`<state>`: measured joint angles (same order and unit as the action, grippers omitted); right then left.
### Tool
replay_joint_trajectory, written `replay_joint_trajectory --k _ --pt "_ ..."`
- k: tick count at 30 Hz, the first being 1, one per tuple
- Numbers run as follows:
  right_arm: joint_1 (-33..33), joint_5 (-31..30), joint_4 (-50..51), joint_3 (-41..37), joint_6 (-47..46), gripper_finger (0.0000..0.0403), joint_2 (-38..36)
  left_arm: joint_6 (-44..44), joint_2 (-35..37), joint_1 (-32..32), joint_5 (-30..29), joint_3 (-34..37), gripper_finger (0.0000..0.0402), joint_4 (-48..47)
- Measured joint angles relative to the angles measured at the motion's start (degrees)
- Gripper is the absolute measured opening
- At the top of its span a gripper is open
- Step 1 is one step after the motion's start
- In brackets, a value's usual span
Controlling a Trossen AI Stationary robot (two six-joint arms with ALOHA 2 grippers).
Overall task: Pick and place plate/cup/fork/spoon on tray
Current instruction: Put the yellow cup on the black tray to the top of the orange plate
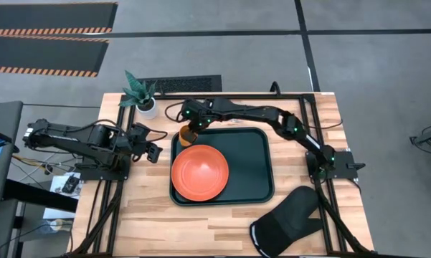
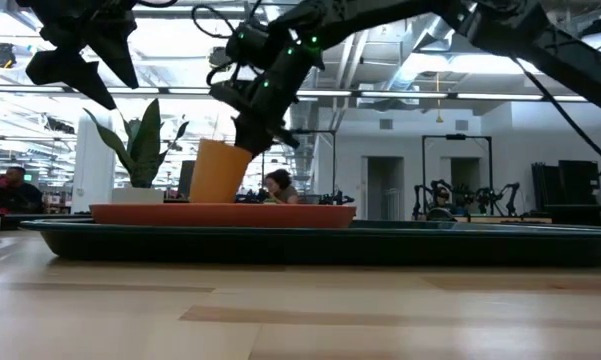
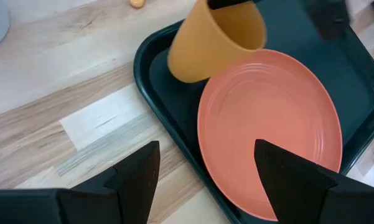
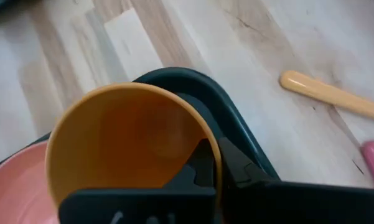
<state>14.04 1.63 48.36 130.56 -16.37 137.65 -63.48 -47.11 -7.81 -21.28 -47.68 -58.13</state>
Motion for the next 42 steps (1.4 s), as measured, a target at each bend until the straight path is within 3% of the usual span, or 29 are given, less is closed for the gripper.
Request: replay_joint_trajectory --k 17,33,42 --pt "1.2 2.2 -0.7 0.0 1.3 0.001 2.3 0.2 0.0 0.0 -0.4 0.0 0.0247 0.0" --pt "1.7 2.6 -2.1 0.0 2.8 0.016 1.9 0.3 0.0 0.0 -1.7 0.0 0.0247 0.0" --pt "3.0 5.3 -1.8 2.2 3.1 0.0186 1.9 0.3 0.0 0.0 -2.0 0.0 0.0247 0.0"
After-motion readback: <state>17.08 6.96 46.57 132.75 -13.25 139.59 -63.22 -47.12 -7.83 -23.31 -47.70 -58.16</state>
